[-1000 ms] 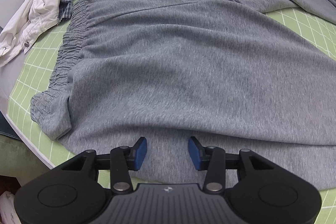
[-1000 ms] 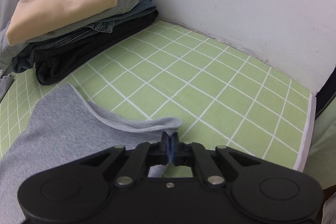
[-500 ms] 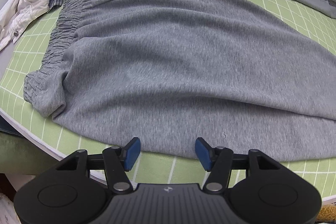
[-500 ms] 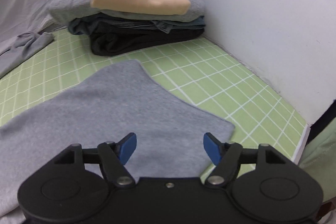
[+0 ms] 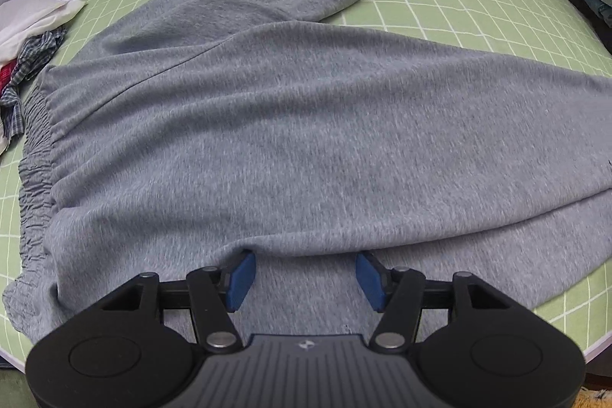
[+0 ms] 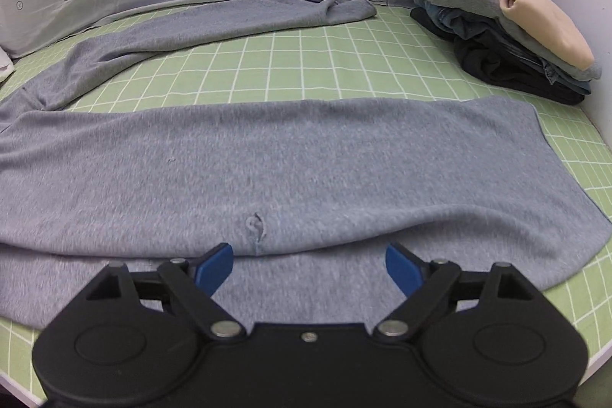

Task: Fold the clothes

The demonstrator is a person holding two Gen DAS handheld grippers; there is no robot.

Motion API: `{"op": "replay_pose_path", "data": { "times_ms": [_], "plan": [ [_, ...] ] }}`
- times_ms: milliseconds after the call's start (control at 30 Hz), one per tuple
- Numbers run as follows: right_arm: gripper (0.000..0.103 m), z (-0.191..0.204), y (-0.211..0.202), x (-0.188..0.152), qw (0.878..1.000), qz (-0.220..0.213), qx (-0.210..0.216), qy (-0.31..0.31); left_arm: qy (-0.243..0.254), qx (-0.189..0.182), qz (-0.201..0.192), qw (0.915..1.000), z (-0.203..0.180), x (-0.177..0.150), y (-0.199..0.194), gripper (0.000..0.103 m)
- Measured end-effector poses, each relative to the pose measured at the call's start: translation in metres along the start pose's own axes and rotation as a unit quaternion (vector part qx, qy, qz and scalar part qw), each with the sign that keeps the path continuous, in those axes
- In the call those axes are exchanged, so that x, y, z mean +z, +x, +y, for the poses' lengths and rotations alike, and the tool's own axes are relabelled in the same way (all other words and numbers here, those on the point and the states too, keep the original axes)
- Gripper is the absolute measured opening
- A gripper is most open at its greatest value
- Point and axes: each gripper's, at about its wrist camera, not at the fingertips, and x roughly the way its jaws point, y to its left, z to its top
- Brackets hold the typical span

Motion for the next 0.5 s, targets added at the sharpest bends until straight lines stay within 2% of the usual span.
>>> {"op": "replay_pose_path", "data": {
  "times_ms": [233,333,500],
  "plan": [
    [0.088,0.025,0.02,0.002,0.999,0.042,0.017,-0.019,0.011,-0.023,-0.022,0.9994,-0.003,0.021,0.007,0.059],
    [0.088,0.028,0.03,0.014,0.999,0.038,0.005,-0.021,0.008,-0.02,-0.018,0.9996,0.005,0.023,0.008,0.059],
    [0.088,0.023,0.047,0.039,0.999,0.032,-0.002,0.012,0.0,-0.014,-0.01,0.9999,0.019,0.017,0.009,0.06]
  ]
}}
